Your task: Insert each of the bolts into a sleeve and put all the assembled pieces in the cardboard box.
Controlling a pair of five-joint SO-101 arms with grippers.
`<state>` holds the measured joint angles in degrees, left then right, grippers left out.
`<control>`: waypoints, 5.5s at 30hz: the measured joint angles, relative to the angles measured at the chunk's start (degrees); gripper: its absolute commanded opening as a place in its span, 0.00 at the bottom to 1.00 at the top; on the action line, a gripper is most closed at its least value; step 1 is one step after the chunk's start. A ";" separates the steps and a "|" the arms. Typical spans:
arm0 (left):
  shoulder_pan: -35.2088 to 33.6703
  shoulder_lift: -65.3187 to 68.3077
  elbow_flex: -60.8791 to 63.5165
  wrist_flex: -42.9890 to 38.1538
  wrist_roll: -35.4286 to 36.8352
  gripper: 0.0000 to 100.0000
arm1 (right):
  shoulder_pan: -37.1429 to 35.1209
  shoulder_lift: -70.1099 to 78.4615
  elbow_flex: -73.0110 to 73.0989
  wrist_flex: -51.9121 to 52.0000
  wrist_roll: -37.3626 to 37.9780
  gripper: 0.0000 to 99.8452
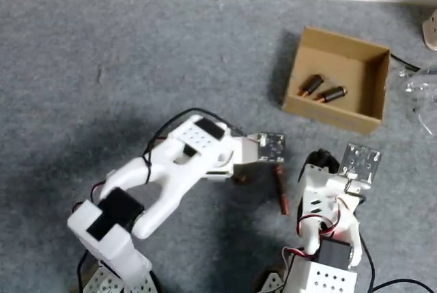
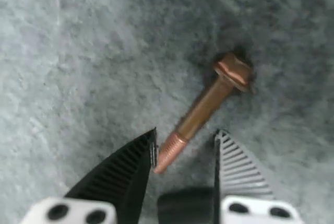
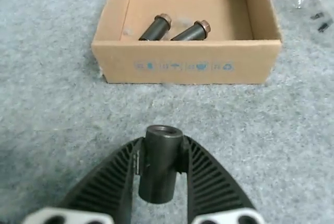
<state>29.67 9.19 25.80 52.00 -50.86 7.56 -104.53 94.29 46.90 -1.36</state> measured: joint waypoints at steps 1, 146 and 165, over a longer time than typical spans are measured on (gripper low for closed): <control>0.09 0.70 -0.88 0.09 0.00 0.17 | 0.00 0.00 0.00 0.00 0.00 0.00; 2.81 -112.18 70.07 -35.43 38.15 0.01 | -17.49 0.00 1.41 -10.64 -0.09 0.00; -2.99 -112.26 70.07 -49.67 42.64 0.01 | -37.45 0.00 1.41 -16.53 -0.09 0.00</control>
<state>26.68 -103.08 95.87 2.33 -8.22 -29.89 -104.53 95.69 30.37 -1.45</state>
